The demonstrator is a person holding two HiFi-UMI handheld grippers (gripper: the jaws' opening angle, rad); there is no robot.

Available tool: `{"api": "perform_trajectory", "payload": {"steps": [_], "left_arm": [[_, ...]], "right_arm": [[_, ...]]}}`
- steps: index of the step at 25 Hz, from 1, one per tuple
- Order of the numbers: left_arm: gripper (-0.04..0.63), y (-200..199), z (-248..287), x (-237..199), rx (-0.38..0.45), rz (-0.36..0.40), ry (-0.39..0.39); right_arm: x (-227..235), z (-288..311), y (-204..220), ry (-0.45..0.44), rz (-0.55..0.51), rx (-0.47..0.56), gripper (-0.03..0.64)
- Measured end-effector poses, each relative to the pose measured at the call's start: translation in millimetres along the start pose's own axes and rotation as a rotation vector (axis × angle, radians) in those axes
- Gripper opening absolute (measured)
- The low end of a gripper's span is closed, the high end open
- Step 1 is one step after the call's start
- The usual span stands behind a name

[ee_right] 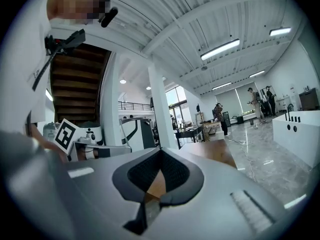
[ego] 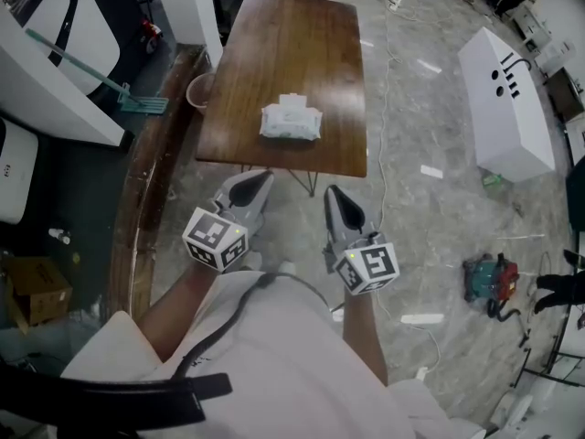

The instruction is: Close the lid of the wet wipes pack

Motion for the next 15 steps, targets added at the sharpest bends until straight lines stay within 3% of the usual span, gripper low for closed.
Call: {"api": "perform_trajectory", "payload": {"steps": [15], "left_arm": [[0.002,4.7,0.0,6.6,-0.014,-0.01,0.06]], "right_arm": [[-1.9,-1.0,7.2,-0.007,0.024,-0.008,0.009]]}}
Point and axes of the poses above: the fingertips, and each gripper's own axes: z forward along the fingers, x to its right, y out of its underside, the point moved 4 cm from there along -z, backward along the fingers, and after that the axes turned 13 degrees about -x, right-handed, at the moved point
